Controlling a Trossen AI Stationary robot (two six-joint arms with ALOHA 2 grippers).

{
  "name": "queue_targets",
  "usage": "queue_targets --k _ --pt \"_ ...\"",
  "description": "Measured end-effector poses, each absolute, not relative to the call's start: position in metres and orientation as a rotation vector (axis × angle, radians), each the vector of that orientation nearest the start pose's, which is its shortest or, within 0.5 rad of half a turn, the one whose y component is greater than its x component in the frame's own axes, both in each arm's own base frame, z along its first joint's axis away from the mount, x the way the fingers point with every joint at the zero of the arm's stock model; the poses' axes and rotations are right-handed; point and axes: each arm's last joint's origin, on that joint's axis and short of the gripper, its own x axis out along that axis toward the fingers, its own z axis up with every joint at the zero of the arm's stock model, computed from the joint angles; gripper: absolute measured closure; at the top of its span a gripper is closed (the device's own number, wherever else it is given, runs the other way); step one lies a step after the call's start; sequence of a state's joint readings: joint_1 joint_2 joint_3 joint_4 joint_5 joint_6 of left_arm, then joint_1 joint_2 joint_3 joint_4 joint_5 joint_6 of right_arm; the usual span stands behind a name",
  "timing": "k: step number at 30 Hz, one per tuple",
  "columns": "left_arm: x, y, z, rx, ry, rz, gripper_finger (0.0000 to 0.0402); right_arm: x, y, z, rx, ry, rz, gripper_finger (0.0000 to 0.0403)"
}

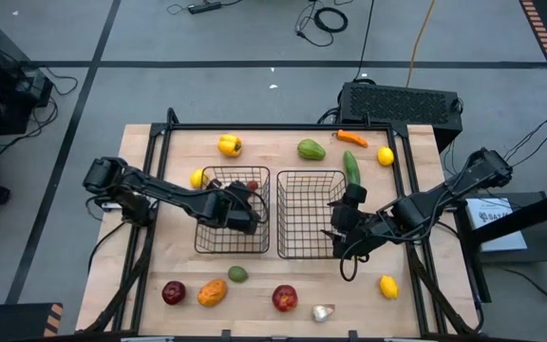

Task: Sort produce into baskets
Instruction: Put the red chili pepper into the left black wire basket, then put the yellow chili pepper into the left black wire basket

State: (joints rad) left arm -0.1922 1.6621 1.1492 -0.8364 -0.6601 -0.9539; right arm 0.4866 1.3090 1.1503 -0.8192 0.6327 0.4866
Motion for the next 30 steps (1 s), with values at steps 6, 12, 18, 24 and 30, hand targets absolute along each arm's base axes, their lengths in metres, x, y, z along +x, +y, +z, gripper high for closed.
queue_targets --k 6,12,18,24,30 --pt "0.31 -0.041 0.211 -0.249 0.881 0.87 0.0138 0.233 0.104 0.304 -0.06 0.762 -0.326 0.0067" --pt "0.311 -0.042 0.212 -0.231 0.9 0.827 0.0089 0.233 0.104 0.304 -0.051 0.758 -0.327 0.0067" --pt "0.303 -0.045 0.246 -0.243 0.845 0.748 0.008 0.233 0.104 0.304 -0.049 0.76 -0.325 0.0067" --pt "0.283 -0.055 0.3 -0.144 0.688 0.651 0.008 0.233 0.104 0.304 -0.045 0.758 -0.331 0.0067" --pt "0.263 -0.055 0.328 0.027 0.598 0.641 0.008 0.232 0.091 0.311 -0.182 0.657 -0.514 0.0067"
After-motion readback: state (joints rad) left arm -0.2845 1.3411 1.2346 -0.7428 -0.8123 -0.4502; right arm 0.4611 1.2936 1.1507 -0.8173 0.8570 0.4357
